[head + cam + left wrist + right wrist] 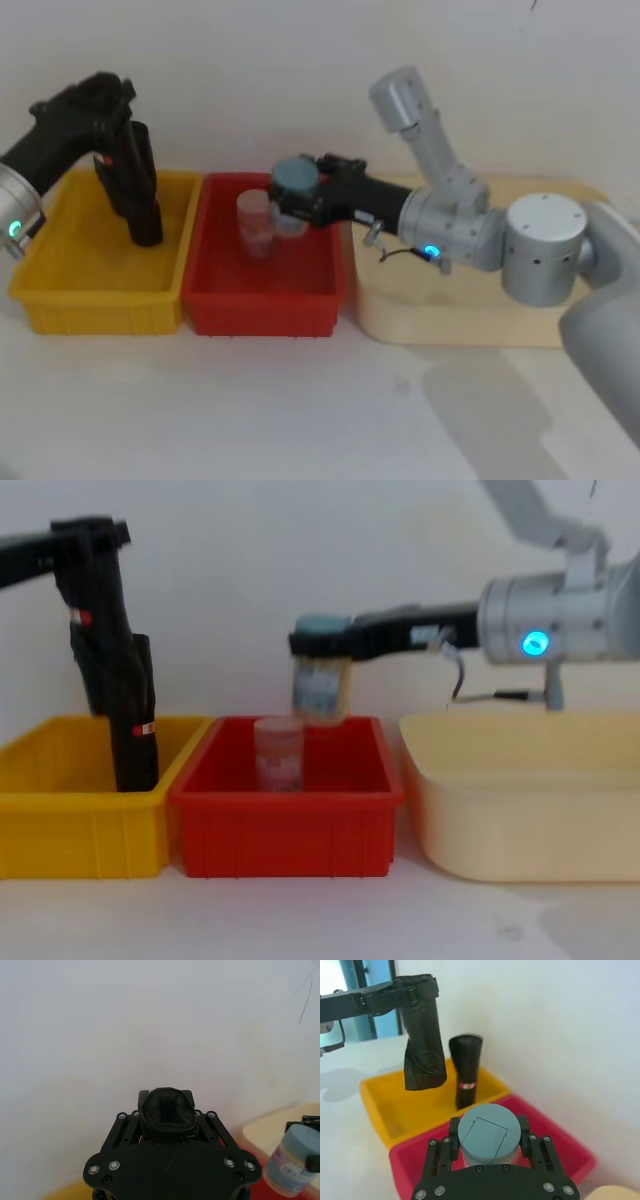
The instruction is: Pick up the garbage bag with the one hand and transfer it to the other hand.
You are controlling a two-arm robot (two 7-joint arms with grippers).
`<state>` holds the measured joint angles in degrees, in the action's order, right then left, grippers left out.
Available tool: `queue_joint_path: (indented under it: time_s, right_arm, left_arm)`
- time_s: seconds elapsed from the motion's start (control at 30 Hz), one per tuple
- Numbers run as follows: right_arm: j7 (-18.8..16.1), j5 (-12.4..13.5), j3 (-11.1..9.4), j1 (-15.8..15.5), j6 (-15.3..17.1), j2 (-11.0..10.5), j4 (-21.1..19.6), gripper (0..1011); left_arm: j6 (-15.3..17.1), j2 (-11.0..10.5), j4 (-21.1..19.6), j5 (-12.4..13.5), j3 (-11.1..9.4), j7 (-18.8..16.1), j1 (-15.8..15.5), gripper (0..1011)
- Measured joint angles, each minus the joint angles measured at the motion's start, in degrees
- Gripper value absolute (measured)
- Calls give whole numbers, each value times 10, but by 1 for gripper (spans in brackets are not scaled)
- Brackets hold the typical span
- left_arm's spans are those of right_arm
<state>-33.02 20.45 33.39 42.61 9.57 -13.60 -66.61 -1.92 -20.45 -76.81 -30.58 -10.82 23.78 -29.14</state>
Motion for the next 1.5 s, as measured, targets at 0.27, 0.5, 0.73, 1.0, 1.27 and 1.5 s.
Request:
queue_joint_path:
  time_s: [0.27,0.5,0.73,1.0,1.27,1.5]
  right_arm:
    - [28,-3,-24,-11,18,-42,-78,663]
    - [56,-13,-46,-37,38,-83,-139,663]
    - [72,-14,-71,-74,53,-120,-185,663]
    - [77,-10,-95,-109,59,-154,-221,663]
    - [77,-1,-119,-134,58,-175,-238,663]
    - [76,11,-134,-145,56,-184,-238,663]
  left_arm:
    - [-1,6,-6,-12,2,-1,-25,364]
    - [5,18,-4,-29,-5,10,-46,364]
    - [19,37,6,-52,-19,28,-67,364]
    - [36,62,27,-80,-40,58,-91,364]
    - [52,93,63,-102,-68,93,-120,364]
    - [59,129,117,-113,-97,126,-155,364]
